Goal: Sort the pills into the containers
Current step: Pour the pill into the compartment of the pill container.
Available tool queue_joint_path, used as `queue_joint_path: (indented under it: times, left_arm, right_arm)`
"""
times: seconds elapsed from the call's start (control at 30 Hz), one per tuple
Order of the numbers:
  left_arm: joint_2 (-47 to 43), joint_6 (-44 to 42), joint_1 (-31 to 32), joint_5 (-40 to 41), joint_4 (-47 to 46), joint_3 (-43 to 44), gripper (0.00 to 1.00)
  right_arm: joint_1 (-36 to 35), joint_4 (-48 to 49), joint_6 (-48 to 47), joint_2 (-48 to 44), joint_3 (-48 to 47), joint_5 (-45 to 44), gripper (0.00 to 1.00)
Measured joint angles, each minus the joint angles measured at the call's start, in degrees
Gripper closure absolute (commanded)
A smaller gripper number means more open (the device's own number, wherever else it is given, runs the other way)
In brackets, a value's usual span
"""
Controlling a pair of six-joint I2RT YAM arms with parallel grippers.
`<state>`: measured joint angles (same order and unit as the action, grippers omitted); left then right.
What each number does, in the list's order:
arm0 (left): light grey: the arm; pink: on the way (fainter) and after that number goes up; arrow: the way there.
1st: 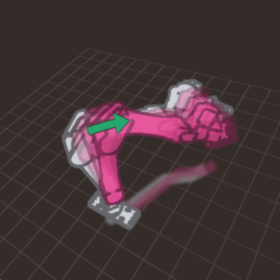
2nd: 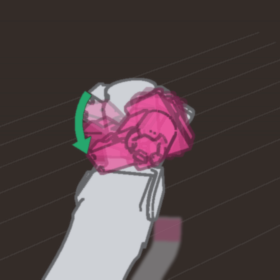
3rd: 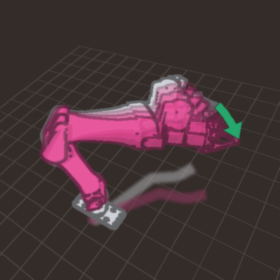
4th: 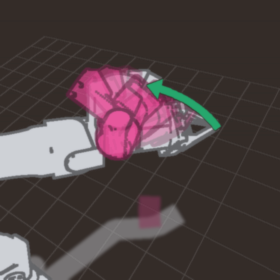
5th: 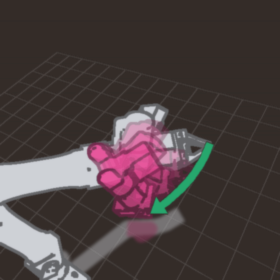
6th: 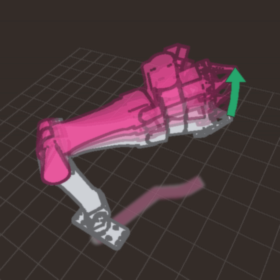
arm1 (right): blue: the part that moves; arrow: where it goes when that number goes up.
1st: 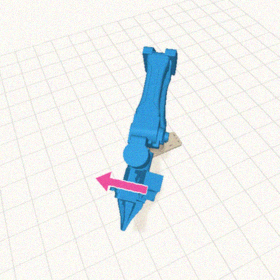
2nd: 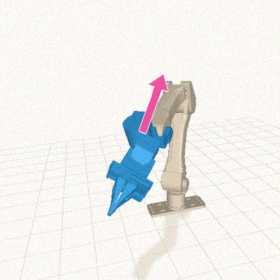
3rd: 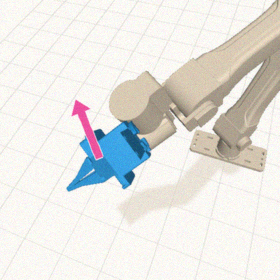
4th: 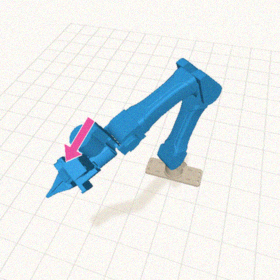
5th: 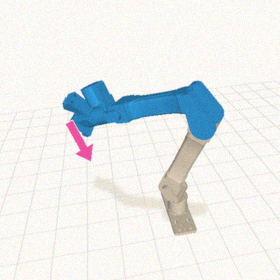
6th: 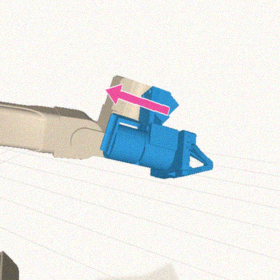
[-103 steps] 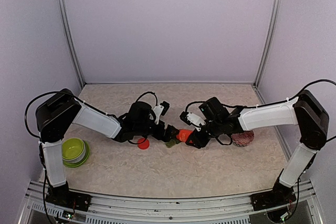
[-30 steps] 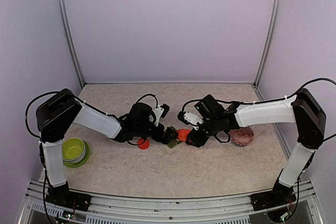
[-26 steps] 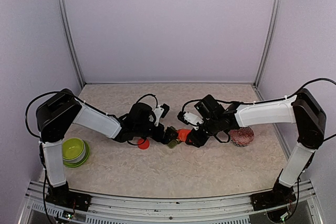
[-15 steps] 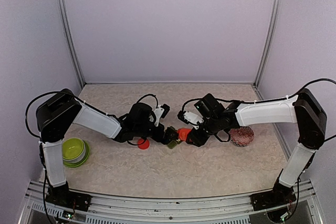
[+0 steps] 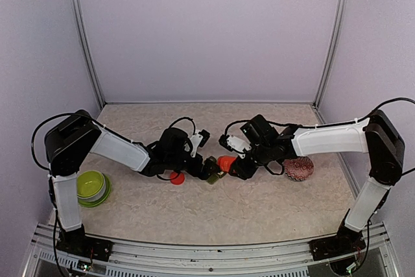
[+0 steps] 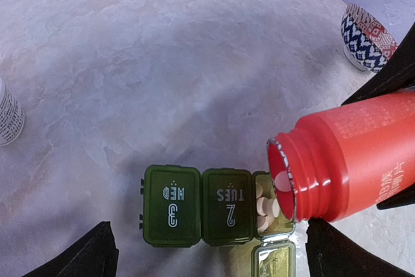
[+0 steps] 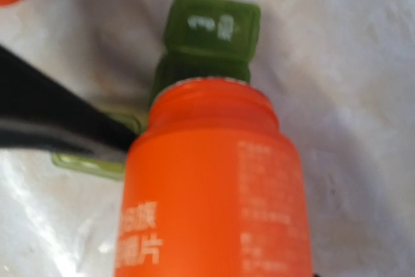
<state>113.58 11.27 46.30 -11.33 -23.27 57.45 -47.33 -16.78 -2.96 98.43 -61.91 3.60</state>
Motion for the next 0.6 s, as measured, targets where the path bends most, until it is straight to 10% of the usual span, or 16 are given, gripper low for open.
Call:
queue_joint_path:
  times: [0.6]
  left_arm:
    - [-0.1,-0.2,1.0,-1.6,-2.3,-1.9,0.01]
  right_arm:
    - [-1.7,13.7,0.2,-3.0,4.7,5.2,1.0]
